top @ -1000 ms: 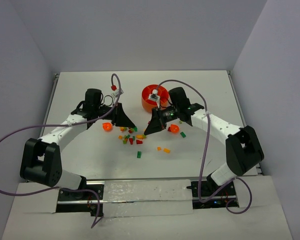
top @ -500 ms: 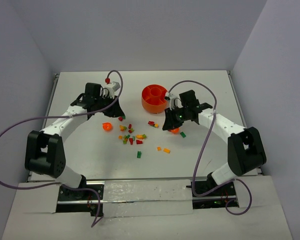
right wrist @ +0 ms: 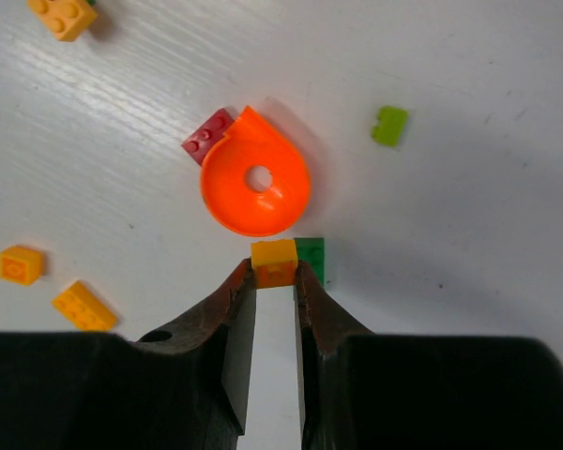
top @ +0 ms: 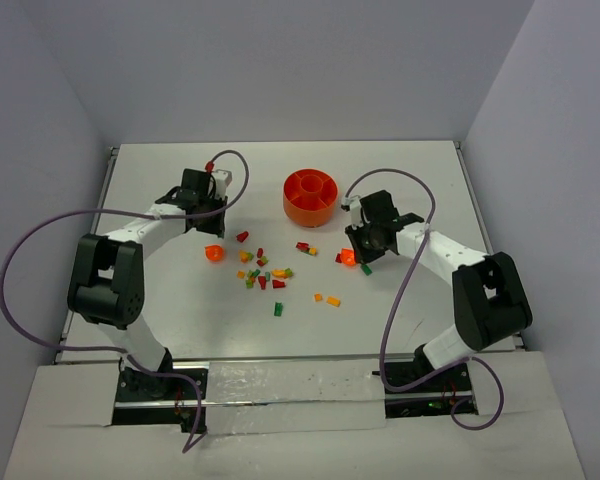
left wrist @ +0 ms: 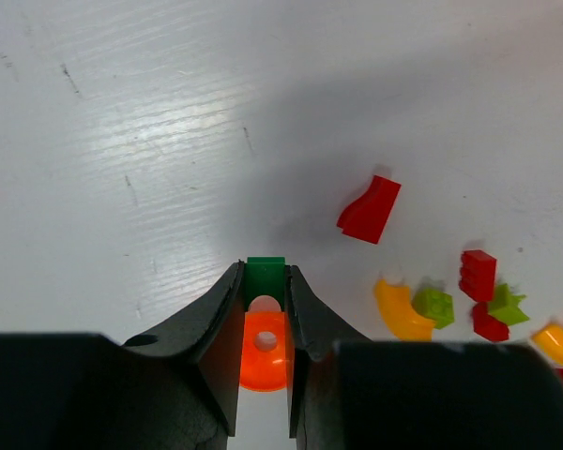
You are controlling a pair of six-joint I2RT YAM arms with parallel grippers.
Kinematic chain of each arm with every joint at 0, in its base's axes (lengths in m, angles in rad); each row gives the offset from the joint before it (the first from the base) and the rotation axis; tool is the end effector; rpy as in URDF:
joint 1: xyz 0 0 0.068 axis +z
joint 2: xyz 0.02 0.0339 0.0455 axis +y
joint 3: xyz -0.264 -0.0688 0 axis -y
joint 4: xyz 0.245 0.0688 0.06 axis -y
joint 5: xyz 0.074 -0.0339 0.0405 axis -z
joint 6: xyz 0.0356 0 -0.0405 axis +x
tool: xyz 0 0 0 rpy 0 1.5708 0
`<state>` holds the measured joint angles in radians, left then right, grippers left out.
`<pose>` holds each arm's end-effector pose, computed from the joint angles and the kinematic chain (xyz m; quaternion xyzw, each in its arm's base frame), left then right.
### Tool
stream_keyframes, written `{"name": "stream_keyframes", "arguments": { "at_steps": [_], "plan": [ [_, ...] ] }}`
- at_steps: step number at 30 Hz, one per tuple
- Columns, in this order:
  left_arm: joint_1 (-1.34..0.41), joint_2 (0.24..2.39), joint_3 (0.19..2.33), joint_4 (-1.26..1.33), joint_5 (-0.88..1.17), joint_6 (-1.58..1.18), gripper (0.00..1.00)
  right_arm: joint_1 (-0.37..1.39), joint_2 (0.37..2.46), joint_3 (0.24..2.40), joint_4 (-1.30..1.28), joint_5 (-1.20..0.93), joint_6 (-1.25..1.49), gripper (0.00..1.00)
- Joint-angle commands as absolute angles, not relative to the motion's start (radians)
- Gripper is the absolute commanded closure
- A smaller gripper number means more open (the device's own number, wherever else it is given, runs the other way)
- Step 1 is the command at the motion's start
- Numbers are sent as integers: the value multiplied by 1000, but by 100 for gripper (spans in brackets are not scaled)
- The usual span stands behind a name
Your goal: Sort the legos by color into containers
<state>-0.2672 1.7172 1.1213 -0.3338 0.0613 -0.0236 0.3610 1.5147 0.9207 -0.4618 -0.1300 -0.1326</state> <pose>0.3471 -0.0973 0.1990 0.1248 0.9404 -0.0744 0.3074 0.2750 0.1087 0.1946 -0.2518 0.9317 0.0914 0.2453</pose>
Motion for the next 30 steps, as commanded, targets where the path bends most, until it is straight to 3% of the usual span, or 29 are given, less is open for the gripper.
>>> {"name": "stream_keyframes", "arguments": {
  "at_steps": [1, 6, 15, 19, 22, 30],
  "plan": [
    [-262, 1721, 1134, -331, 7, 25, 97, 348, 1528, 907, -437, -51, -150, 100],
    [-262, 1714, 1118, -343, 43, 47, 84, 337, 1549, 903, -433, -9, -141, 96],
    [-262, 1680, 1099, -366, 145, 113, 58, 318, 1569, 917, -457, -30, -149, 64],
    [-262, 1638, 1090, -367, 282, 159, 38, 314, 1558, 928, -469, -57, -150, 47],
    [-263, 1595, 1095, -364, 444, 211, 31, 314, 1536, 932, -472, -99, -155, 44],
    [-311, 1531, 1077, -246, 779, 402, 34, 309, 1423, 907, -405, -350, -208, 43]
  ]
}}
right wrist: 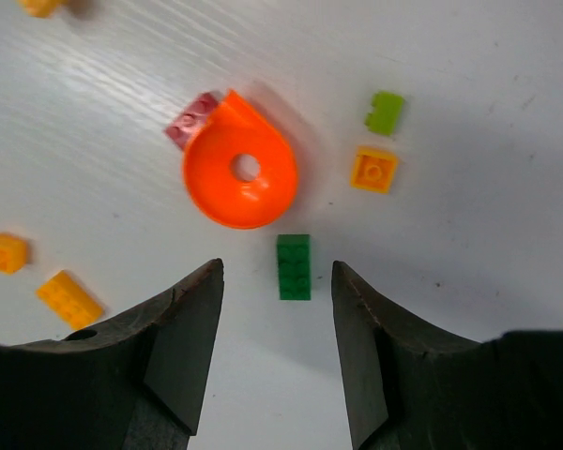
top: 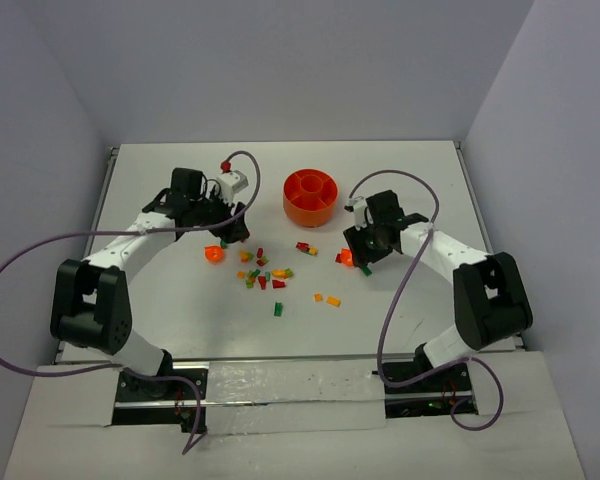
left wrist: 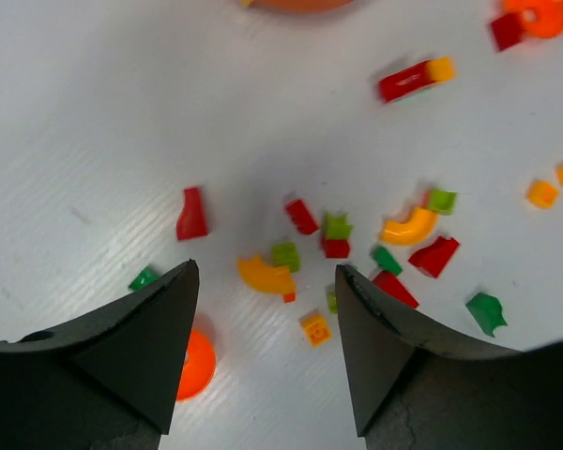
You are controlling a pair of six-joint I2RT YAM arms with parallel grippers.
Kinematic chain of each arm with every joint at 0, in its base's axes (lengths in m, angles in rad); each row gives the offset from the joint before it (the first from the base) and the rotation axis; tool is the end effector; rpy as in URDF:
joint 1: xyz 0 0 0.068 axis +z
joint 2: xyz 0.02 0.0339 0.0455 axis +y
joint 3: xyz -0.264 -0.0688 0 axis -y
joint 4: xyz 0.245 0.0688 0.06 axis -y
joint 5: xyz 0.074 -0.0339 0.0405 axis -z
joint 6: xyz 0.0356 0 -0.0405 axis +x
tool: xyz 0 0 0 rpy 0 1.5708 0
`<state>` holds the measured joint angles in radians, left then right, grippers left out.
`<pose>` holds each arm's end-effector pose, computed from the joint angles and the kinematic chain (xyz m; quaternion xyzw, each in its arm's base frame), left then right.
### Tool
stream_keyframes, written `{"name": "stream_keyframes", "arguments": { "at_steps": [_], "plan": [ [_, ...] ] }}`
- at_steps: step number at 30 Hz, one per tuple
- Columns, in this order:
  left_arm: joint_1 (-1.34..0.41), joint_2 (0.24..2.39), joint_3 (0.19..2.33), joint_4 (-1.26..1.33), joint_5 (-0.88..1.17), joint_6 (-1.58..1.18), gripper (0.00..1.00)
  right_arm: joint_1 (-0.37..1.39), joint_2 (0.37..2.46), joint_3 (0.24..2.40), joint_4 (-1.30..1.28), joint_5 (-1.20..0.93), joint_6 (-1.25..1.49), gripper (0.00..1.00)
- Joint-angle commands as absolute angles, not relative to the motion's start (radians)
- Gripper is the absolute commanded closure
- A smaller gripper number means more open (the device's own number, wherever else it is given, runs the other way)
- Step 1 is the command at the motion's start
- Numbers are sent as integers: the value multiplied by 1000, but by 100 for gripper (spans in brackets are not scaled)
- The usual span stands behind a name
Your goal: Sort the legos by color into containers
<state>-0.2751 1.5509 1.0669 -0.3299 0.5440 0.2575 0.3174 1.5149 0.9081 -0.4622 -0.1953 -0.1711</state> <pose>0.3138 -0.1077 0.2406 0.3313 0.8374 -0.2528 0.3537 0.2763 0.0980 0.1912 -0.2566 0.9296 0.1122 0.2395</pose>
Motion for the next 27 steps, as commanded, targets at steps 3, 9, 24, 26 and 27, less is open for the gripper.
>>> {"name": "stream_keyframes", "arguments": {
  "at_steps": [3, 9, 24, 26, 27],
  "plan": [
    [-367, 1588, 1138, -284, 826, 534, 37, 298, 1423, 928, -403, -402, -206, 43],
    [-493, 1706, 1248, -420, 783, 887, 39, 208, 1441, 980, -433, -521, -183, 43],
    [-560, 1970, 1418, -428, 756, 1134, 44, 96, 1406, 976, -508, -599, -214, 43],
    [-562, 2010, 1449, -440, 759, 1148, 44, 91, 1403, 973, -512, -606, -218, 43],
    [-564, 2025, 1470, -455, 760, 1152, 45, 88, 1401, 971, -514, -609, -221, 43]
  ]
}}
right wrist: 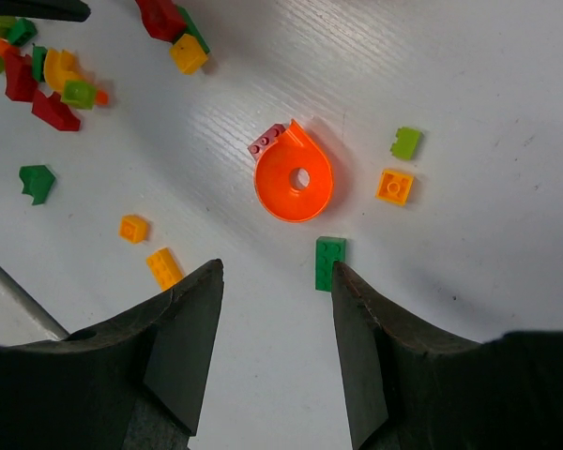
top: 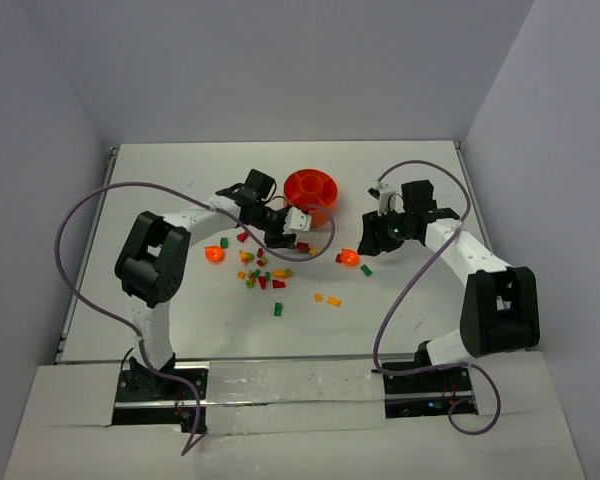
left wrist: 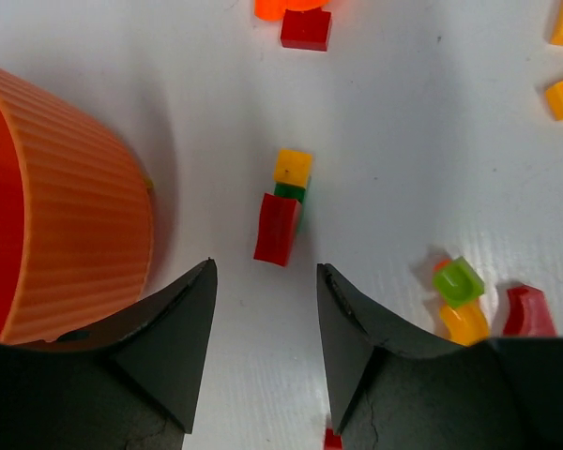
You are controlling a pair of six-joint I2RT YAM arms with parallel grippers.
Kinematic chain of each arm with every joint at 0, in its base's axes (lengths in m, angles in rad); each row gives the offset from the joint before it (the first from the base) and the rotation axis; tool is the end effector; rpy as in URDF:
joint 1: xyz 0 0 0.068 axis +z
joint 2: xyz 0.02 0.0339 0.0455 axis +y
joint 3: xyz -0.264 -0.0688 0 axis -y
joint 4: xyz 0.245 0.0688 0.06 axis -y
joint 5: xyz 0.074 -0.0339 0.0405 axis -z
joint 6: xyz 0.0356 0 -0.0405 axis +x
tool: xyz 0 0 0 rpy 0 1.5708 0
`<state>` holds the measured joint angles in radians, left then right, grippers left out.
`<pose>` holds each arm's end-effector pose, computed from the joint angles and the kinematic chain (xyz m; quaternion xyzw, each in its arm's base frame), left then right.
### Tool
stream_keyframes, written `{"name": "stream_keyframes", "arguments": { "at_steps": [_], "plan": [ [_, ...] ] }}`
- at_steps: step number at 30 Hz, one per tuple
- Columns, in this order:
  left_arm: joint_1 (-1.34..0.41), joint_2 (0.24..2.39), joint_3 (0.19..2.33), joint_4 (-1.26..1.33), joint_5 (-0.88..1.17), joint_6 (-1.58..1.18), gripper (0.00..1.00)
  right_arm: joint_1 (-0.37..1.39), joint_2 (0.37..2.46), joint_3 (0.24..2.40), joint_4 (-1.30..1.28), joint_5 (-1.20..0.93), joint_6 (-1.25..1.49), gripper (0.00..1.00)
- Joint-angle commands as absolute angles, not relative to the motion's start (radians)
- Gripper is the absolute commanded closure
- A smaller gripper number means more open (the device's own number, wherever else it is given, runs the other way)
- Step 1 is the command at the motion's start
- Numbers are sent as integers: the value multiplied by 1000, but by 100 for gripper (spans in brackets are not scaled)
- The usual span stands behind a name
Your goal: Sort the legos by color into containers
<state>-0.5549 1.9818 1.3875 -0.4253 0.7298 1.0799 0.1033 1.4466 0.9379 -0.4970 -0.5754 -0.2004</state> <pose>0.3400 -0.2387 0.1824 0.7221 0.5441 -0.2657 0.3346 0.2826 0.0488 0.2208 -0.2175 0.8983 0.2592 0.2803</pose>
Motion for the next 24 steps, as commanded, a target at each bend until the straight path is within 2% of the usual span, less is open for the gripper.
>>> {"name": "stream_keyframes", "arguments": {
  "at_steps": [1, 18, 24],
  "plan": [
    [-565, 2036, 1484, -465, 761, 1154, 45, 86, 1401, 969, -515, -611, -222, 43],
    [-604, 2129, 1553, -519, 771, 1158, 46, 67, 1397, 956, -533, -640, -248, 43],
    [-610, 2161, 1588, -554, 768, 1158, 52, 61, 1393, 955, -540, -645, -256, 43]
  ]
}}
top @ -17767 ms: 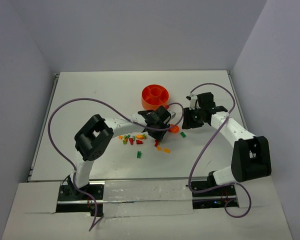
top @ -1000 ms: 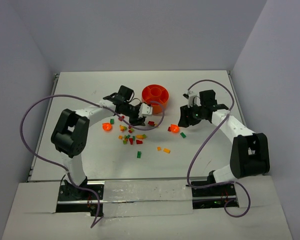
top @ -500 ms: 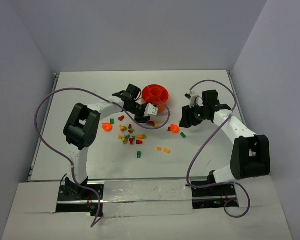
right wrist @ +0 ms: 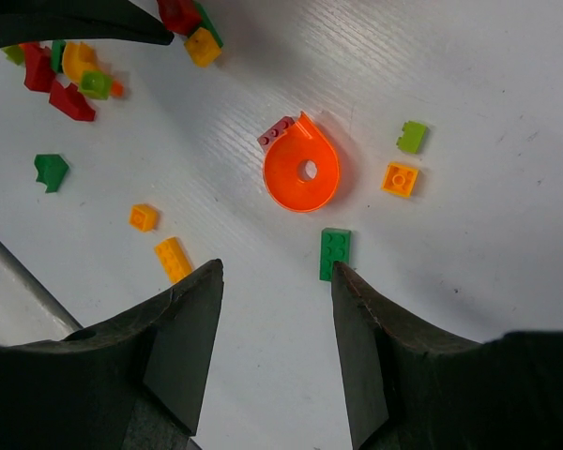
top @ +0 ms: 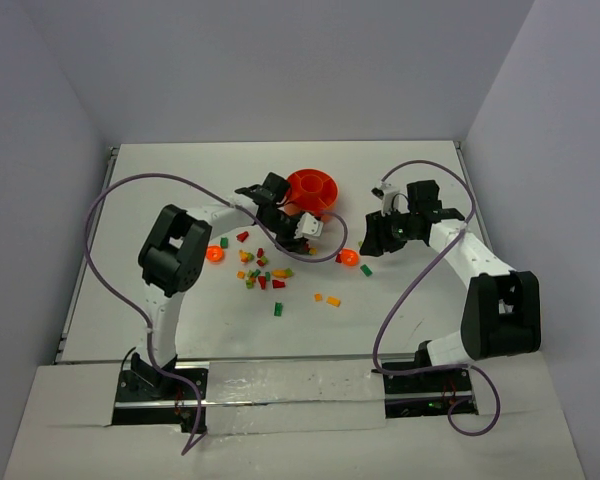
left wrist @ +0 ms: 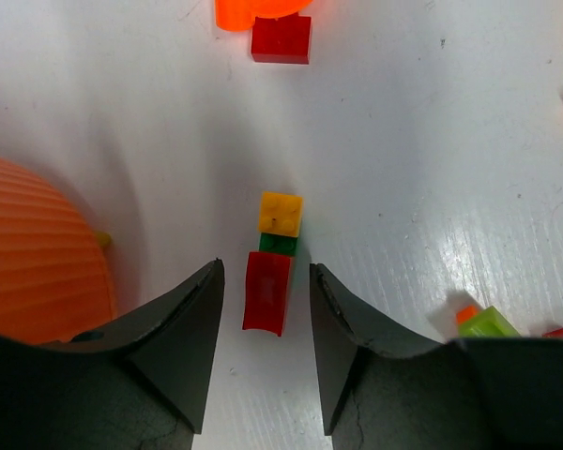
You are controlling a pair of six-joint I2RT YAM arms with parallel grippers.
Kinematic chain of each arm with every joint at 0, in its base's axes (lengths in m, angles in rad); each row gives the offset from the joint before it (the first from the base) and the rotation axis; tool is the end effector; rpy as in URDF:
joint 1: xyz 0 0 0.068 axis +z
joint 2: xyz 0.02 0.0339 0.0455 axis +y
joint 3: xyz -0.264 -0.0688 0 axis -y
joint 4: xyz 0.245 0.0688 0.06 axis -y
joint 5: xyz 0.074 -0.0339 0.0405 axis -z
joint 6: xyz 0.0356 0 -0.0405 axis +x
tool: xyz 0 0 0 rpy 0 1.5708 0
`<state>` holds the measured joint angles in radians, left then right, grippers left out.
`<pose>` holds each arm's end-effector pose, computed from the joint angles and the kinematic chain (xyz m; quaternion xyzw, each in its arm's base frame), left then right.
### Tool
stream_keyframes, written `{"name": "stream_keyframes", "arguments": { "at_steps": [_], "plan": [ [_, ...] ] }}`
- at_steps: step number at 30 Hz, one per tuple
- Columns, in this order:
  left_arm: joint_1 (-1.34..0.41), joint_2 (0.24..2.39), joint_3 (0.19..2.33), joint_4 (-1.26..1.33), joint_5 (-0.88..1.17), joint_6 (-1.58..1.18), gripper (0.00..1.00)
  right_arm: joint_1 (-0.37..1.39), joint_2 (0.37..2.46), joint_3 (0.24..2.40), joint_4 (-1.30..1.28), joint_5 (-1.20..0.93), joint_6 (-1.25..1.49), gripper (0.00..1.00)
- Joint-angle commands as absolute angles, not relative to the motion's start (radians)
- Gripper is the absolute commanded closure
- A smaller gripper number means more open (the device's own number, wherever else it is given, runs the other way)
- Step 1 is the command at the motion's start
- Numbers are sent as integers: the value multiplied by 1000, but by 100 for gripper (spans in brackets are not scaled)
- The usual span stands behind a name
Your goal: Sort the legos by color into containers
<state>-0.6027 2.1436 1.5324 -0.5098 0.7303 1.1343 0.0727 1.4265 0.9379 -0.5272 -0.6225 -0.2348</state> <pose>0.3506 -0.2700 0.1534 0.7465 0.5274 -0.2812 0.2924 0.2785 0.0411 0.2253 -0.2231 0.8919 0.2725 0.2838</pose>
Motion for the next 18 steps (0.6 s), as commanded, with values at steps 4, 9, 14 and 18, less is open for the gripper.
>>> {"name": "stream_keyframes", "arguments": {
  "at_steps": [4, 9, 14, 18],
  "plan": [
    [-613, 2161, 1583, -565, 768, 1158, 63, 60, 1390, 956, -543, -651, -261, 44],
    [-614, 2111, 1540, -560, 761, 1141, 75, 58, 1379, 957, -537, -673, -257, 44],
    [-623, 1987, 1481, -568, 754, 1071, 85, 61, 1348, 946, -481, -717, -212, 47],
    [-642, 1834, 1421, -563, 735, 904, 99, 77, 1337, 944, -423, -769, -123, 49]
  ]
}}
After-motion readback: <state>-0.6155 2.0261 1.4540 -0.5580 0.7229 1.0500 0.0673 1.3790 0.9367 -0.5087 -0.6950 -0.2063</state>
